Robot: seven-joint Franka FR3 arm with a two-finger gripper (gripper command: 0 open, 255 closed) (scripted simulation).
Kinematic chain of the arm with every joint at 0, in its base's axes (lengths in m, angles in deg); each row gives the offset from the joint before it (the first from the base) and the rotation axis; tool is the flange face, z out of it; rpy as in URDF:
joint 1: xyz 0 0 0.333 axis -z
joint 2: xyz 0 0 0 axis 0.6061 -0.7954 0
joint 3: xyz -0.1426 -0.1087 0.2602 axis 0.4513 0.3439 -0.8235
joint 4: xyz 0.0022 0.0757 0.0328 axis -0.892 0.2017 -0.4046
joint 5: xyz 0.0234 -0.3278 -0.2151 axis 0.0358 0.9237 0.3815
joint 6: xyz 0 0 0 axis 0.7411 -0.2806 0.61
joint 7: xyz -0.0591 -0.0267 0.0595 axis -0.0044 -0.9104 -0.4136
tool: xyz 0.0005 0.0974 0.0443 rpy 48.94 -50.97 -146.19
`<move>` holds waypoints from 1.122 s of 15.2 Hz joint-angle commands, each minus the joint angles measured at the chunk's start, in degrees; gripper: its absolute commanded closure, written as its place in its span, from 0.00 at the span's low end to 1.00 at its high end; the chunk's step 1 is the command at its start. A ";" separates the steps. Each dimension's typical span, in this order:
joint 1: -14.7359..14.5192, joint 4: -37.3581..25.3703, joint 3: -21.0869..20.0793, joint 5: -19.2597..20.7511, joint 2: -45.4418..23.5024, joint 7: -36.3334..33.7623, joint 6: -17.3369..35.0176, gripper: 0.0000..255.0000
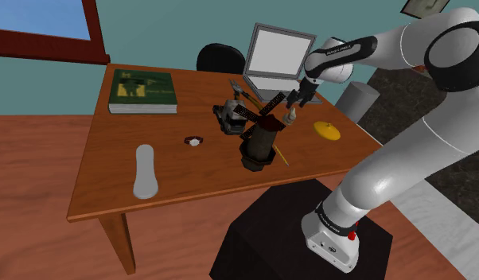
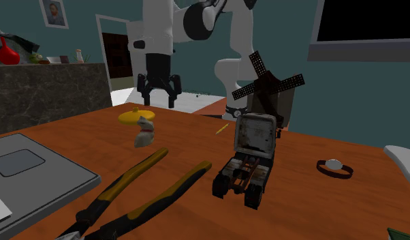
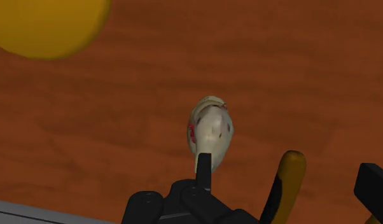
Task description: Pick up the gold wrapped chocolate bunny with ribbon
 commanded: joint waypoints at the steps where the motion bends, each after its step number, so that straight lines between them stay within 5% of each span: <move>1: -0.03 -2.91 2.06 -3.48 -4.63 3.90 2.23 0.00; 12: 0.36 -3.13 2.97 -11.17 -12.45 10.51 9.18 0.00; 13: 0.36 -3.17 2.96 -11.22 -12.52 10.53 9.19 1.00; 17: 0.37 -3.22 2.96 -11.27 -12.58 10.59 9.19 1.00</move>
